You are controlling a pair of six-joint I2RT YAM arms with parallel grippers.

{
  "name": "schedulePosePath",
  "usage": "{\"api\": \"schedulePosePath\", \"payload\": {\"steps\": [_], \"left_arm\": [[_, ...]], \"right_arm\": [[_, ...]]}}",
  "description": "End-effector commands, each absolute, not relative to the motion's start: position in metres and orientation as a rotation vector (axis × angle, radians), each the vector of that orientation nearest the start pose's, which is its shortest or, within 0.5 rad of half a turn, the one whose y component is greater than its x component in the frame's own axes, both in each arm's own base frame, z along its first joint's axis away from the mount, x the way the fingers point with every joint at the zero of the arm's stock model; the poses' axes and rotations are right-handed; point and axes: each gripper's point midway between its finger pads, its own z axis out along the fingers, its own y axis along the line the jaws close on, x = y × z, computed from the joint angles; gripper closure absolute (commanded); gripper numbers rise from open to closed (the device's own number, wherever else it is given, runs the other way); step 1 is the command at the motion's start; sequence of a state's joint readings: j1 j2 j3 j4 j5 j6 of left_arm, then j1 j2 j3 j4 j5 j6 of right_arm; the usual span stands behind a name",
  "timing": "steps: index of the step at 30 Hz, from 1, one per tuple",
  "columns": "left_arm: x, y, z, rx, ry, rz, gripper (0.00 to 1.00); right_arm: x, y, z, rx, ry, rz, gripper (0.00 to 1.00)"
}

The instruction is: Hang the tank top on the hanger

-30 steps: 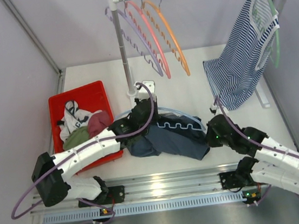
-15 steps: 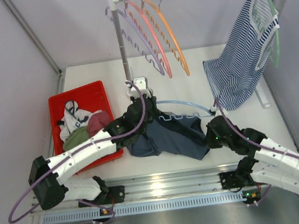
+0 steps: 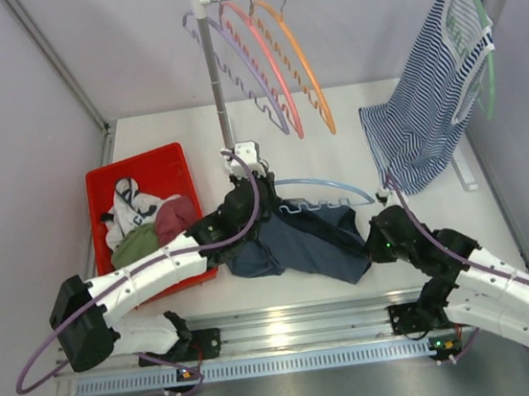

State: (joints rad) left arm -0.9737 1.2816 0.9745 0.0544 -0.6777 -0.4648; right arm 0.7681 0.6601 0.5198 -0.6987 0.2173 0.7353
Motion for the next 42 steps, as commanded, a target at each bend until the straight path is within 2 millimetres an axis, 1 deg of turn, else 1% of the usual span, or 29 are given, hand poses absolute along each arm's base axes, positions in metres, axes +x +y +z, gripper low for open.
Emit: {"api": "schedulePosePath", "payload": {"steps": [1, 2, 3, 4, 6, 8, 11, 12, 15, 19, 22, 27, 29, 30, 33, 38, 39, 42], "left_arm": [[0.305, -0.271, 0.289, -0.071, 1.68, -0.486, 1.0], [0.304, -0.271, 0.288, -0.054, 1.678, -0.481, 1.0], [0.302, -0.268, 0.293, -0.057, 1.66, -0.492, 1.0], [0.301, -0.265, 0.287, -0.052, 1.666, -0.485, 1.0], [0.298, -0.261, 0.285, -0.045, 1.661, -0.483, 1.0], [0.295, -0.259, 0.284, -0.036, 1.654, -0.493, 1.0], [0.291, -0.258, 0.284, -0.02, 1.643, -0.51, 1.0], [0.29, -0.258, 0.281, -0.013, 1.645, -0.508, 1.0], [0.291, -0.256, 0.28, 0.006, 1.644, -0.488, 1.0], [0.29, -0.255, 0.276, 0.031, 1.648, -0.463, 1.0], [0.29, -0.254, 0.272, 0.043, 1.652, -0.451, 1.0], [0.291, -0.253, 0.263, 0.062, 1.659, -0.427, 1.0], [0.291, -0.252, 0.262, 0.066, 1.659, -0.418, 1.0], [0.292, -0.253, 0.26, 0.07, 1.663, -0.411, 1.0], [0.294, -0.253, 0.257, 0.075, 1.67, -0.388, 1.0], [0.296, -0.256, 0.253, 0.084, 1.679, -0.38, 1.0], [0.296, -0.257, 0.251, 0.085, 1.683, -0.378, 1.0], [0.298, -0.258, 0.25, 0.087, 1.685, -0.371, 1.0]], "right_arm": [[0.166, 0.133, 0.116, 0.12, 2.369, 0.46, 1.0], [0.167, 0.132, 0.119, 0.126, 2.363, 0.463, 1.0], [0.167, 0.132, 0.12, 0.128, 2.363, 0.462, 1.0], [0.168, 0.131, 0.122, 0.136, 2.362, 0.465, 1.0], [0.17, 0.129, 0.124, 0.145, 2.357, 0.463, 1.0], [0.171, 0.127, 0.127, 0.15, 2.355, 0.463, 1.0], [0.174, 0.125, 0.126, 0.142, 2.364, 0.457, 1.0], [0.176, 0.123, 0.126, 0.155, 2.365, 0.46, 1.0], [0.179, 0.12, 0.128, 0.178, 2.36, 0.473, 1.0], [0.182, 0.123, 0.14, 0.192, 2.341, 0.54, 1.0], [0.185, 0.122, 0.147, 0.2, 2.336, 0.558, 1.0], [0.19, 0.114, 0.158, 0.213, 2.315, 0.545, 1.0], [0.188, 0.117, 0.163, 0.198, 2.317, 0.571, 1.0], [0.188, 0.118, 0.169, 0.194, 2.304, 0.585, 1.0], [0.186, 0.118, 0.174, 0.179, 2.303, 0.59, 1.0], [0.185, 0.117, 0.193, 0.164, 2.276, 0.594, 1.0], [0.186, 0.117, 0.199, 0.159, 2.263, 0.602, 1.0], [0.186, 0.121, 0.207, 0.14, 2.261, 0.62, 1.0]]}}
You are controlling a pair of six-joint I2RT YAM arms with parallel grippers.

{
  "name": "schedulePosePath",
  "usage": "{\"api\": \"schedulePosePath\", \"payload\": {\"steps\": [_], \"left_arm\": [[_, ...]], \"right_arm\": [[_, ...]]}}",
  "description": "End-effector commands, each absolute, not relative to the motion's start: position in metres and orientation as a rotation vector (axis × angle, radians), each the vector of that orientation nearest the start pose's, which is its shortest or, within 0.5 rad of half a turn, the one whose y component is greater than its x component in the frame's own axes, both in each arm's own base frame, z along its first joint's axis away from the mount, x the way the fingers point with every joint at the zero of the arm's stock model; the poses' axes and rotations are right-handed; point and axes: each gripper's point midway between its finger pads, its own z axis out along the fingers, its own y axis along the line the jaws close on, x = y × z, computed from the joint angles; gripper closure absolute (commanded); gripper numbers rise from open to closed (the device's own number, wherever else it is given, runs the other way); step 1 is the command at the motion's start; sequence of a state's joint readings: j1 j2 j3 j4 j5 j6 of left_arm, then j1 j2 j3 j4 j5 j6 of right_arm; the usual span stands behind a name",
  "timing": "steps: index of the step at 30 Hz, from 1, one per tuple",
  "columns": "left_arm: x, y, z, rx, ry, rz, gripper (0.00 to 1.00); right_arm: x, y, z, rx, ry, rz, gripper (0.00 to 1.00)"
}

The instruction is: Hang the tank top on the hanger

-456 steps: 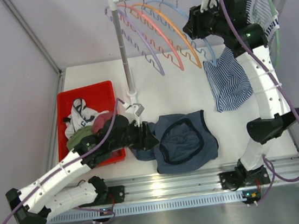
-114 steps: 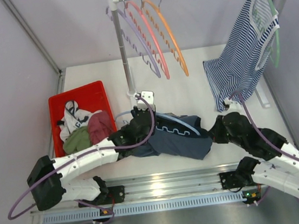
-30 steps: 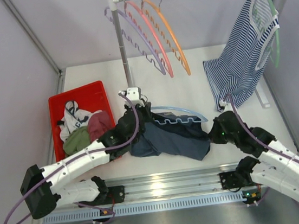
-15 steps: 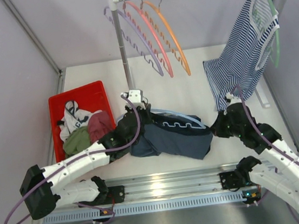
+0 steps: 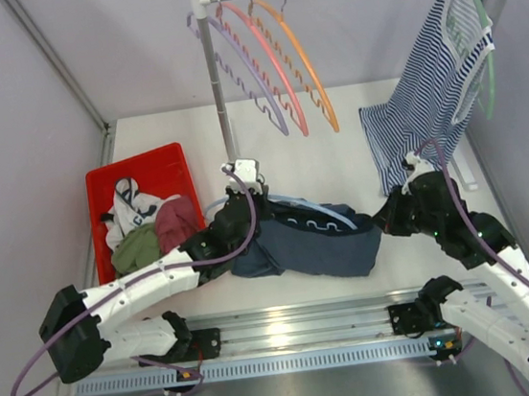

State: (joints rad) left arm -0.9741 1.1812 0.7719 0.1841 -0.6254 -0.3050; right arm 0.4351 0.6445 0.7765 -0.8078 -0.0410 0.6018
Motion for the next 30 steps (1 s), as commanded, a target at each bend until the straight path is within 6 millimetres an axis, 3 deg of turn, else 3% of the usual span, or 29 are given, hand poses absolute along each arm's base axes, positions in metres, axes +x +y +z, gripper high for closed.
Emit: {"api": "schedulePosePath", "payload": {"steps": [1, 17, 30], "left_arm": [[0.298, -0.259, 0.251, 0.087, 1.685, -0.376, 1.0], [0.281, -0.316, 0.27, 0.132, 1.677, -0.346, 1.0], [0.258, -0.349, 0.262, 0.202, 1.705, -0.446, 1.0]], "right_arm": [[0.185, 0.123, 0.208, 0.128, 2.264, 0.638, 1.0], [0.201, 0.158, 0.234, 0.035, 2.243, 0.772, 1.0], [0.216, 0.177, 0.264, -0.011, 2.19, 0.805, 1.0]]}}
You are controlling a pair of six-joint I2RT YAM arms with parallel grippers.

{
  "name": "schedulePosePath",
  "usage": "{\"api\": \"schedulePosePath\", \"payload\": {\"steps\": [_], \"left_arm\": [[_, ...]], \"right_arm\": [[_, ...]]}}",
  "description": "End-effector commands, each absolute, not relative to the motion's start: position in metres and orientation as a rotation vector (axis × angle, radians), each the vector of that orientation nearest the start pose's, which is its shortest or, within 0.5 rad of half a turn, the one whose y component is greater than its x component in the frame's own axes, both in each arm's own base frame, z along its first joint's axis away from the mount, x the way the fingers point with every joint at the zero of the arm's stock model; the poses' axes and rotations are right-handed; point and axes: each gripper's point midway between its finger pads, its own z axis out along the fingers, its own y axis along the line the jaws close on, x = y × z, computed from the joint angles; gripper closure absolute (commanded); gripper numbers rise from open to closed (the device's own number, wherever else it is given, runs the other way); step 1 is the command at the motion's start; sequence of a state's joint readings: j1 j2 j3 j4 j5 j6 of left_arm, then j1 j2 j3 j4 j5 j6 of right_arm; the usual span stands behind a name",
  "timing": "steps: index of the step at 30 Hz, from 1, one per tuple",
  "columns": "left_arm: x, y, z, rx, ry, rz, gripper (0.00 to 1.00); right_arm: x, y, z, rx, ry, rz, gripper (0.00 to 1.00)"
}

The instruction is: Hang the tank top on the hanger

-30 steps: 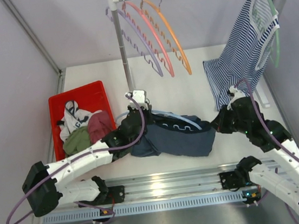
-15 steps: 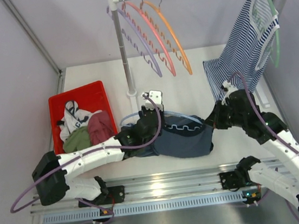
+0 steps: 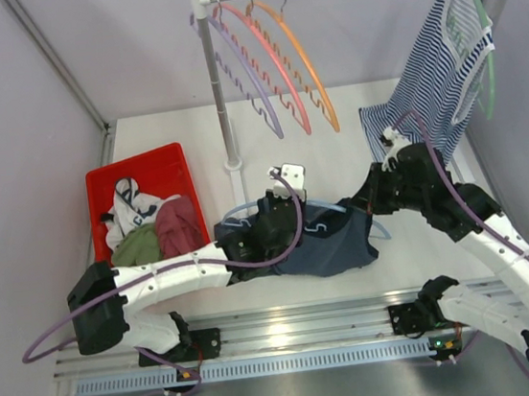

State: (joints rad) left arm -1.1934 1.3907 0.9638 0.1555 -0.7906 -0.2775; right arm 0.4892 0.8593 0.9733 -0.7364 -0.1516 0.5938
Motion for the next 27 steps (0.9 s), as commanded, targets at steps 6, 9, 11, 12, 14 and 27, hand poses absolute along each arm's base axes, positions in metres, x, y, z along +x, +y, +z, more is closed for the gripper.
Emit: {"api": "schedulePosePath", "payload": {"steps": [6, 9, 11, 12, 14, 27], "left_arm": [[0.253, -0.362, 0.265, 0.217, 1.699, -0.517, 1.0], [0.253, -0.365, 0.264, 0.213, 1.7, -0.513, 1.0], [0.253, -0.367, 0.264, 0.214, 1.699, -0.522, 1.0], [0.252, -0.367, 0.267, 0.214, 1.695, -0.533, 1.0], [0.248, -0.37, 0.271, 0.238, 1.691, -0.553, 1.0], [0.22, -0.366, 0.309, 0.402, 1.657, -0.695, 1.0]], "right_arm": [[0.22, 0.187, 0.27, -0.026, 2.183, 0.827, 1.0], [0.224, 0.193, 0.276, -0.05, 2.183, 0.83, 1.0], [0.223, 0.194, 0.277, -0.074, 2.185, 0.818, 0.96], [0.224, 0.192, 0.279, -0.105, 2.171, 0.803, 0.88], [0.224, 0.188, 0.284, -0.131, 2.137, 0.783, 0.58], [0.18, 0.174, 0.282, -0.567, 1.965, 0.73, 0.33]]}}
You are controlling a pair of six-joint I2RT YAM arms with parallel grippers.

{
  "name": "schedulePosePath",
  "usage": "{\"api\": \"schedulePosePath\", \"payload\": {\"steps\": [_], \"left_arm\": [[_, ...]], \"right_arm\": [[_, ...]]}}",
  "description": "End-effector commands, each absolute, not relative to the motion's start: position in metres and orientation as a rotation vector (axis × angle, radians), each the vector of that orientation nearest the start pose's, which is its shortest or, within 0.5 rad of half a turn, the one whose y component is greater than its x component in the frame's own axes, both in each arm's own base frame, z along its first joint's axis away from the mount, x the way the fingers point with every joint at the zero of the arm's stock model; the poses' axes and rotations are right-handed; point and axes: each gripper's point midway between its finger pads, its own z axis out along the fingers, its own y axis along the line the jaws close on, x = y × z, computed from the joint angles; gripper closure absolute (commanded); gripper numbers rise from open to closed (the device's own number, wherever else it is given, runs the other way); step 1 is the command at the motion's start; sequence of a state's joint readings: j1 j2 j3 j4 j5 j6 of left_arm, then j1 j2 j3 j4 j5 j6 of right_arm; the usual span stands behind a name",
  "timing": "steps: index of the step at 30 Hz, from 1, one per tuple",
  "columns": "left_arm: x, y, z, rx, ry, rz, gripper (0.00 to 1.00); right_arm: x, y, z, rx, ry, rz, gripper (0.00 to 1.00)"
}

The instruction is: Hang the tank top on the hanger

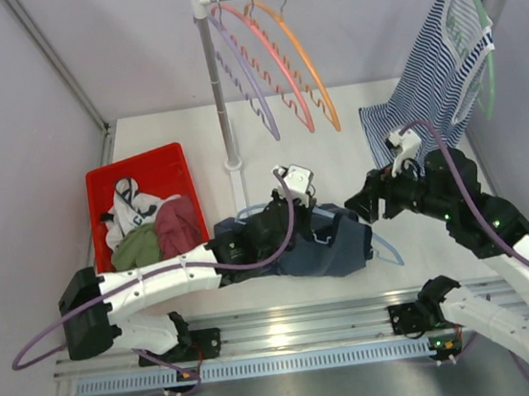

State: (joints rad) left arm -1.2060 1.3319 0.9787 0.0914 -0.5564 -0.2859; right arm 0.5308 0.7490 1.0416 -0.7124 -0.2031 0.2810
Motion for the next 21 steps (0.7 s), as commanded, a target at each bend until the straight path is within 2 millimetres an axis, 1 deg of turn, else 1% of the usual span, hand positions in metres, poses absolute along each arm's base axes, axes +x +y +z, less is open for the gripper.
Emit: {"api": "schedulePosePath", "payload": {"steps": [1, 3, 4, 5, 6, 7, 9, 10, 13, 14, 15, 17, 21], "left_arm": [[0.218, -0.366, 0.313, 0.415, 1.651, -0.709, 1.0], [0.214, -0.366, 0.314, 0.445, 1.652, -0.717, 1.0], [0.214, -0.367, 0.318, 0.448, 1.648, -0.724, 1.0], [0.214, -0.368, 0.317, 0.455, 1.652, -0.723, 1.0], [0.213, -0.368, 0.32, 0.458, 1.647, -0.731, 1.0], [0.212, -0.37, 0.321, 0.466, 1.644, -0.74, 1.0], [0.212, -0.371, 0.325, 0.463, 1.634, -0.751, 1.0], [0.211, -0.372, 0.328, 0.464, 1.628, -0.761, 1.0], [0.211, -0.375, 0.335, 0.471, 1.617, -0.771, 1.0], [0.211, -0.376, 0.335, 0.477, 1.617, -0.773, 1.0], [0.21, -0.377, 0.337, 0.477, 1.616, -0.775, 1.0], [0.21, -0.378, 0.339, 0.48, 1.613, -0.779, 1.0], [0.209, -0.379, 0.347, 0.481, 1.601, -0.796, 1.0]], "right_arm": [[0.176, 0.175, 0.275, -0.589, 1.977, 0.739, 0.34], [0.168, 0.18, 0.271, -0.635, 1.967, 0.787, 0.34], [0.165, 0.183, 0.268, -0.649, 1.971, 0.808, 0.34], [0.162, 0.186, 0.268, -0.666, 1.961, 0.831, 0.34], [0.16, 0.187, 0.268, -0.674, 1.958, 0.841, 0.34], [0.158, 0.189, 0.267, -0.683, 1.958, 0.843, 0.34], [0.161, 0.187, 0.26, -0.682, 1.982, 0.799, 0.35], [0.158, 0.189, 0.259, -0.699, 1.989, 0.803, 0.37], [0.153, 0.193, 0.256, -0.721, 1.99, 0.806, 0.46], [0.155, 0.191, 0.254, -0.707, 1.999, 0.781, 0.55], [0.154, 0.191, 0.253, -0.705, 2.005, 0.776, 0.57], [0.153, 0.191, 0.249, -0.708, 2.017, 0.765, 0.61], [0.15, 0.19, 0.247, -0.702, 2.015, 0.76, 0.6]]}}
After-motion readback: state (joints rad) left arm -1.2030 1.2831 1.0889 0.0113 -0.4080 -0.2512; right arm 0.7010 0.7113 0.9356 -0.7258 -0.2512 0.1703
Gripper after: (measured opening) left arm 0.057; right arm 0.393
